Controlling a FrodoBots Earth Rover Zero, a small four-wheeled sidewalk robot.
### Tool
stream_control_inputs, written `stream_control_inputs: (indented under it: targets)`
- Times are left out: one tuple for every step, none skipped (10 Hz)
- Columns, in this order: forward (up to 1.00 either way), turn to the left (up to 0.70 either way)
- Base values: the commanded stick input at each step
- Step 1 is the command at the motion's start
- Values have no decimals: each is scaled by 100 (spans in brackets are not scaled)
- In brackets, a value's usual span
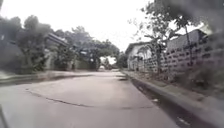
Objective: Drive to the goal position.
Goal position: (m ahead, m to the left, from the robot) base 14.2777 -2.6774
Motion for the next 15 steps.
stream_control_inputs:
  targets:
    - [70, 0]
    - [70, -12]
    - [70, -33]
    - [70, -20]
    - [70, -3]
    - [70, 0]
    - [70, 0]
    - [70, 0]
    - [70, 0]
    - [70, 0]
    - [70, 0]
    - [70, 0]
    - [70, 0]
    - [70, 0]
    - [70, -1]
